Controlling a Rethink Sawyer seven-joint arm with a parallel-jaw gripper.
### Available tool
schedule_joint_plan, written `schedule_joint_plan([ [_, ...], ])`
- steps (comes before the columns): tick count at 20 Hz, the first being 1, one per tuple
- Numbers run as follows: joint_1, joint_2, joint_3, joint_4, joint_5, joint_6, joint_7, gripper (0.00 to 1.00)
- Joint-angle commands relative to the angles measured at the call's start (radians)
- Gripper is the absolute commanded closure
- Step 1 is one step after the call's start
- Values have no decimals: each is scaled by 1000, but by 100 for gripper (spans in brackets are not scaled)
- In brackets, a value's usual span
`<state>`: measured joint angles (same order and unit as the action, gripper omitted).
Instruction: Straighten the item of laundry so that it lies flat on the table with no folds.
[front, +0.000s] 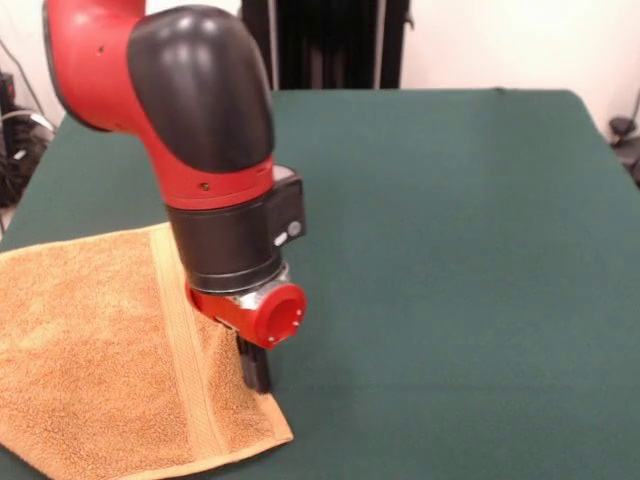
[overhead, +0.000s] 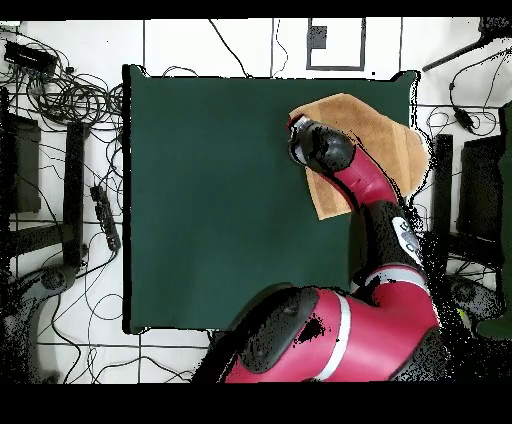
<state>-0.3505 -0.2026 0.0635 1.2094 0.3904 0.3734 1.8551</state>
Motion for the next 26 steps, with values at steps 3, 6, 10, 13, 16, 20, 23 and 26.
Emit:
schedule_joint_plan([
  [3,19,46,136,27,-53,149,1,100],
  [6,22,44,129,23,-56,199,-4,100],
  [10,12,29,148,60,-59,128,0,0],
  [13,17,34,141,48,-61,137,1,0],
  [16,19,36,138,43,-65,142,2,0],
  [20,30,54,111,-11,-78,245,-8,0],
  [23,34,80,96,-73,-77,297,19,0],
  [26,28,116,100,-120,-84,299,25,0],
])
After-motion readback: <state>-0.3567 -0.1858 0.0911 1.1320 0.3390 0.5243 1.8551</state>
